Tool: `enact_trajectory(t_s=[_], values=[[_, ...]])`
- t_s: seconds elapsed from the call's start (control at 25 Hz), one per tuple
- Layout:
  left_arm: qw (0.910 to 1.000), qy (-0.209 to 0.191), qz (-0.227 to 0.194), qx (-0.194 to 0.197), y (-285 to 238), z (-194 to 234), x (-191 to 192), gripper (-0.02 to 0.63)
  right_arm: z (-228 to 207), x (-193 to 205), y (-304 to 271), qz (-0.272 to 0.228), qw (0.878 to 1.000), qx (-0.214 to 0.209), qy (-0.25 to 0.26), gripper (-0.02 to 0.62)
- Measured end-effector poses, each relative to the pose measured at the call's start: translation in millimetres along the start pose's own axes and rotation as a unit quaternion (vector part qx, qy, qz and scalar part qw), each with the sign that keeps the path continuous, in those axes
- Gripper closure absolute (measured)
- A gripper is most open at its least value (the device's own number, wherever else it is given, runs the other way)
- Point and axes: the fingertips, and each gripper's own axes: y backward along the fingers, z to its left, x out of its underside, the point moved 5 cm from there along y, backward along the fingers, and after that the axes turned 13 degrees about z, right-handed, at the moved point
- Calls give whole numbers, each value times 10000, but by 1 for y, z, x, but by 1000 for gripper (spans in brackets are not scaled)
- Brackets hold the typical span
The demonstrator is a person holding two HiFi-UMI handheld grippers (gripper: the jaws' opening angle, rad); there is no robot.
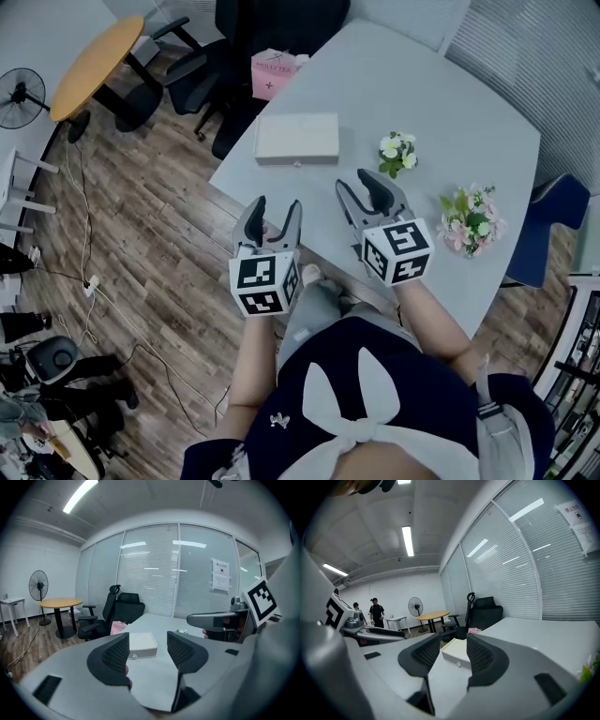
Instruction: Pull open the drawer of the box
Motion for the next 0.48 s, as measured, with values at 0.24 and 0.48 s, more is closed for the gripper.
enact_trajectory(t_s=[0.24,0.48], values=[[9998,101,186,58,-19,25,-8,365,-12,-12,-23,191,9994,103,-266,419],[9991,52,385,166,-44,45,-8,365,-26,-13,-49,348,9980,300,-438,419]])
